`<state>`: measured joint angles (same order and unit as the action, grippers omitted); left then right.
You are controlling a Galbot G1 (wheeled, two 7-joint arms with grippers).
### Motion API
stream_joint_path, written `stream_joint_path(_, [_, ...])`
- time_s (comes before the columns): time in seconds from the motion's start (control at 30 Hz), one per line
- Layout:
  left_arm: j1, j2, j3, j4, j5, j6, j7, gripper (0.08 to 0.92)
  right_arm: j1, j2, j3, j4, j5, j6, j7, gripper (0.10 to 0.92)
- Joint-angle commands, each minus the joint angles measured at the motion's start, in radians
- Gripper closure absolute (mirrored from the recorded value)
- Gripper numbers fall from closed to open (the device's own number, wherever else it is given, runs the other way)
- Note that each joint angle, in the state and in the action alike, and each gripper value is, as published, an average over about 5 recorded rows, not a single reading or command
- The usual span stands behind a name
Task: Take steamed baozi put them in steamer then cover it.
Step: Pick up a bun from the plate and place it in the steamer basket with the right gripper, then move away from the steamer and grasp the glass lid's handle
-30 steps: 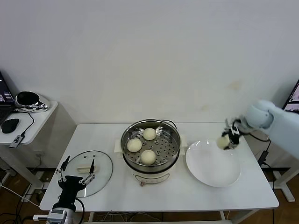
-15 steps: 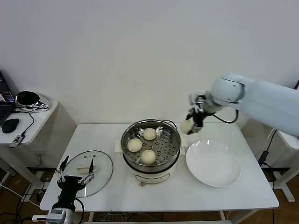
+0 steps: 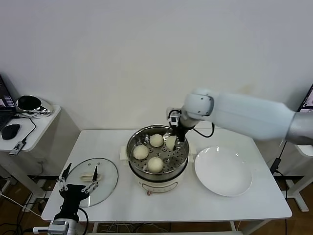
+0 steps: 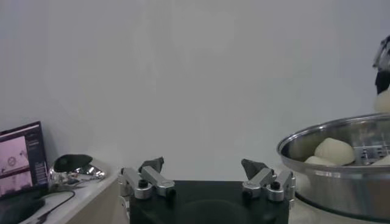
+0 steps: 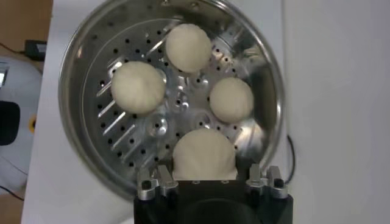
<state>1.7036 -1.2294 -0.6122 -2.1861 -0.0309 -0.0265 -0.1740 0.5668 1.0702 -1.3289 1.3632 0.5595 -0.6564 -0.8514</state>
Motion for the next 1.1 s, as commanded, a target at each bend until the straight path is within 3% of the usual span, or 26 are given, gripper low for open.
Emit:
stream_joint_path(0.03, [0.000,0.001,-0.001,0.000,-0.001,0.000,0.000,0.177,-0.094,0.084,0.000,-0.080,-0.038,-0.020,0.021,0.397])
stream_joint_path(0.47, [0.000,0.001,-0.003,-0.004,0.001,-0.001,0.000,0.177,-0.100,0.062,0.026,-0.081,-0.080,-0.012,0.010,0.381])
stream_joint_path(0.67, [-0.001,0.002,-0.004,0.000,-0.001,-0.001,0.000,0.177,-0.029,-0.024,0.046,-0.005,-0.098,0.003,-0.034,0.242])
stream_joint_path(0.83, [-0.006,0.008,-0.004,0.004,-0.006,0.000,0.003,0.177,0.011,-0.204,0.096,0.162,-0.102,0.021,-0.027,0.204])
stream_joint_path(0.93, [-0.008,0.009,-0.001,0.007,-0.008,-0.001,0.004,0.177,-0.044,-0.348,0.164,0.283,-0.076,0.071,0.108,0.203])
stream_joint_path(1.1, [-0.010,0.008,0.002,0.013,-0.011,-0.002,0.002,0.177,-0.387,-0.583,0.448,0.442,-0.012,0.237,0.507,0.203])
